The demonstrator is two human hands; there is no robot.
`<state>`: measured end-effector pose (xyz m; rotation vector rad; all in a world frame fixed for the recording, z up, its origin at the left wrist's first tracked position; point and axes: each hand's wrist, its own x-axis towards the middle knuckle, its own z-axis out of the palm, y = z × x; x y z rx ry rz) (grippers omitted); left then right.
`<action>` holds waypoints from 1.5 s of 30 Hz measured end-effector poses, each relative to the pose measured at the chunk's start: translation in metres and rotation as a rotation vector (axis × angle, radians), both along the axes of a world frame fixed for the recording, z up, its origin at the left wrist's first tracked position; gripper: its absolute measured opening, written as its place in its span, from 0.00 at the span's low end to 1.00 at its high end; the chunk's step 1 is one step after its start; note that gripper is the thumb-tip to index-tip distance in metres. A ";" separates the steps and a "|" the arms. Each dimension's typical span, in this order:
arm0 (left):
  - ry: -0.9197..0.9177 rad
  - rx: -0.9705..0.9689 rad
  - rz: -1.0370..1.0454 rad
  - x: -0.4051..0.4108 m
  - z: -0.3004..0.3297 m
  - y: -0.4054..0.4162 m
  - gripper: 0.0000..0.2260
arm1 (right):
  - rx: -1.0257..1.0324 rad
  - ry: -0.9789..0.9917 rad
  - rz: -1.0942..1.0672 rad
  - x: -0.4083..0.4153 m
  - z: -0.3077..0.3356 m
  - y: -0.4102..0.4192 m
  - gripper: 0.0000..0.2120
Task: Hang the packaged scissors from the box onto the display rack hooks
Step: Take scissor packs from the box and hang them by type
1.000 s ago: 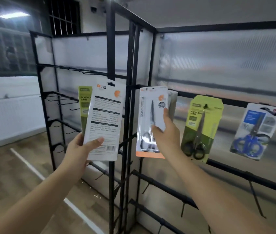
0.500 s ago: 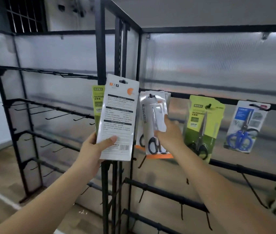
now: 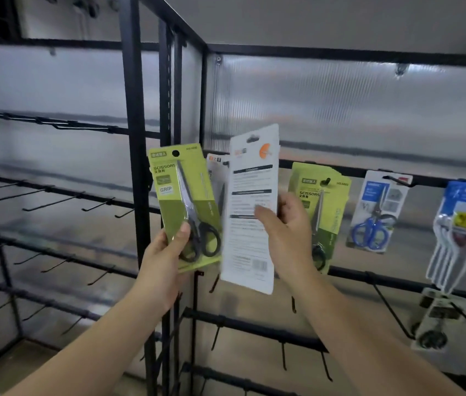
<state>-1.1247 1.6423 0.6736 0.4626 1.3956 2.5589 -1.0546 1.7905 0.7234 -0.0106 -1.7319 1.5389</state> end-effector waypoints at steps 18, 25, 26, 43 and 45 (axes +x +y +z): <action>0.167 -0.004 -0.073 0.014 0.019 0.010 0.09 | 0.375 -0.117 0.240 -0.026 -0.007 -0.003 0.34; 0.148 0.019 0.085 0.004 0.017 0.002 0.08 | 0.609 -0.169 -0.152 -0.048 -0.017 -0.001 0.41; 0.137 0.013 0.131 0.001 0.015 -0.001 0.08 | 0.689 -0.216 -0.204 -0.049 -0.019 0.000 0.41; 0.167 -0.068 0.168 -0.013 0.010 -0.022 0.09 | 0.918 -0.459 -0.458 -0.056 -0.007 -0.014 0.42; 0.161 -0.070 0.166 -0.014 0.010 -0.023 0.08 | 0.884 -0.404 -0.457 -0.051 -0.012 -0.011 0.42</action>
